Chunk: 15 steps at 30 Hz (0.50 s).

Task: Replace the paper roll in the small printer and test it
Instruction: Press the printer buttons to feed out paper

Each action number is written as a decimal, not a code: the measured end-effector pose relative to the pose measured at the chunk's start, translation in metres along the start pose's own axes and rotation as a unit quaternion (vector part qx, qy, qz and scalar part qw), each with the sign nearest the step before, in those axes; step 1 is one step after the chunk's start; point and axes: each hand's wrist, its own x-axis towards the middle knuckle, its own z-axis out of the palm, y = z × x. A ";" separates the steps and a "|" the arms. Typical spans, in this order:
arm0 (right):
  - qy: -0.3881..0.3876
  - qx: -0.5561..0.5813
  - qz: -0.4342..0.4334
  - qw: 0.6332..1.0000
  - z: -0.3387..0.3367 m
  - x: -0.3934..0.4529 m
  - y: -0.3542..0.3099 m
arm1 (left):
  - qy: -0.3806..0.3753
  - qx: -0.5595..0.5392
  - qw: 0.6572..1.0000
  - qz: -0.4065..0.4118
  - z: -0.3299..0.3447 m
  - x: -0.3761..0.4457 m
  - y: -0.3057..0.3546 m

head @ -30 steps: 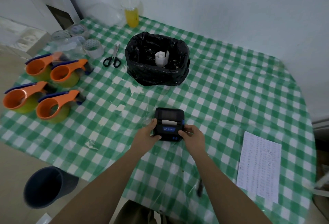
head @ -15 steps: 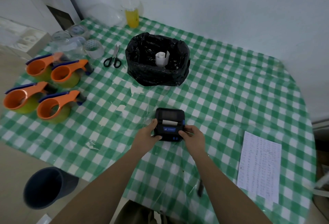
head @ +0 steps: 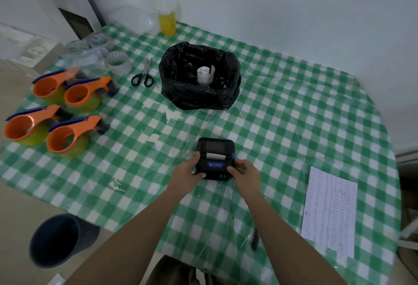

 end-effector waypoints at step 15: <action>-0.005 0.020 -0.004 1.000 0.001 0.000 0.002 | -0.004 0.004 1.000 -0.003 0.000 -0.001 0.002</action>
